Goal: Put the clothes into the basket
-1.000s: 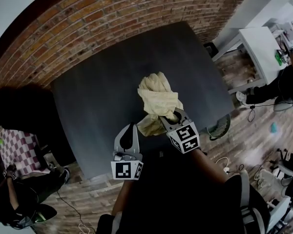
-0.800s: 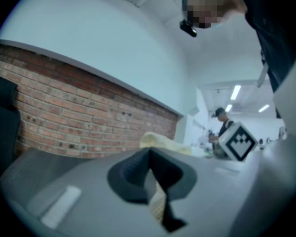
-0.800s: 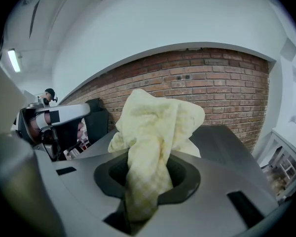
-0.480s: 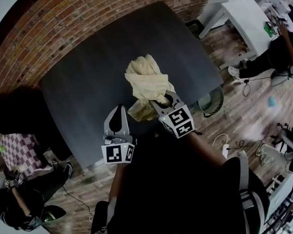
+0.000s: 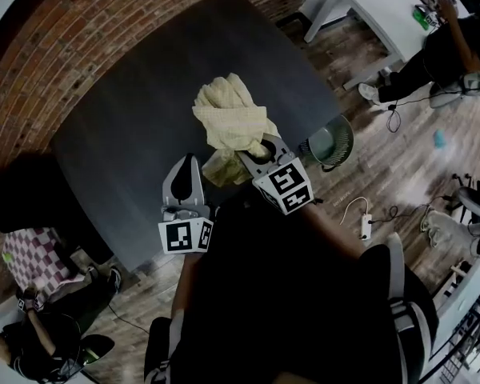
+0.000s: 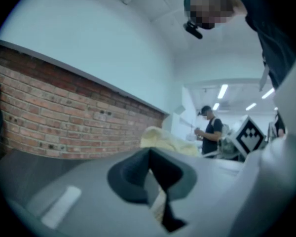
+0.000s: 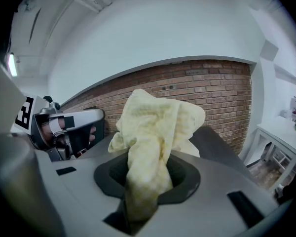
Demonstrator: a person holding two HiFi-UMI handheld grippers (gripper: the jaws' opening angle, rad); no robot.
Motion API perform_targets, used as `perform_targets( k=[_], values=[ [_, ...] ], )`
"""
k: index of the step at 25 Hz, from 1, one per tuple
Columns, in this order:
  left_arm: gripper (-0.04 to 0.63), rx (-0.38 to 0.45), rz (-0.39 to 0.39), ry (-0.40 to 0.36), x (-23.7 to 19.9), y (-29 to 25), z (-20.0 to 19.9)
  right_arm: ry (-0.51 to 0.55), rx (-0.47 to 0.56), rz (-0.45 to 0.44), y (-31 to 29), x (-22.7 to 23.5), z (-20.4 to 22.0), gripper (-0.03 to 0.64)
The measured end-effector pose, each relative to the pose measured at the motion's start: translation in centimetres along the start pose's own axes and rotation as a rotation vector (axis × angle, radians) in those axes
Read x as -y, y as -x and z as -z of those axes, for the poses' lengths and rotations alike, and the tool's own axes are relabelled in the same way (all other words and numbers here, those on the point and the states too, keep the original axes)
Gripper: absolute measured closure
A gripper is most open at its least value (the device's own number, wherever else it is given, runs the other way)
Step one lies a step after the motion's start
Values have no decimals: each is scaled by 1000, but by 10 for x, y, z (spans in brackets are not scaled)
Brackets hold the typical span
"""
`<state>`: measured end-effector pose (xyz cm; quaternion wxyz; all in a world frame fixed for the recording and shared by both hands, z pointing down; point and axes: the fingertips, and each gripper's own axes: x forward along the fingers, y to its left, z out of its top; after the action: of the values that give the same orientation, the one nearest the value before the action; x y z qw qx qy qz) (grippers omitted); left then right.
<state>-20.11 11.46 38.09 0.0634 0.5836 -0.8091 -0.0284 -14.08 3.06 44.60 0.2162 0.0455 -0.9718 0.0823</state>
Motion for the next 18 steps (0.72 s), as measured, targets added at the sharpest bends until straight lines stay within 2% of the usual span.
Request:
perform_targets(
  k=[12, 18],
  values=[
    [591, -27, 95, -23, 76, -41, 11, -42, 36, 66, 57, 53, 16, 508],
    [592, -47, 196, -30, 109, -60, 20, -69, 54, 149, 84, 78, 26, 508]
  ],
)
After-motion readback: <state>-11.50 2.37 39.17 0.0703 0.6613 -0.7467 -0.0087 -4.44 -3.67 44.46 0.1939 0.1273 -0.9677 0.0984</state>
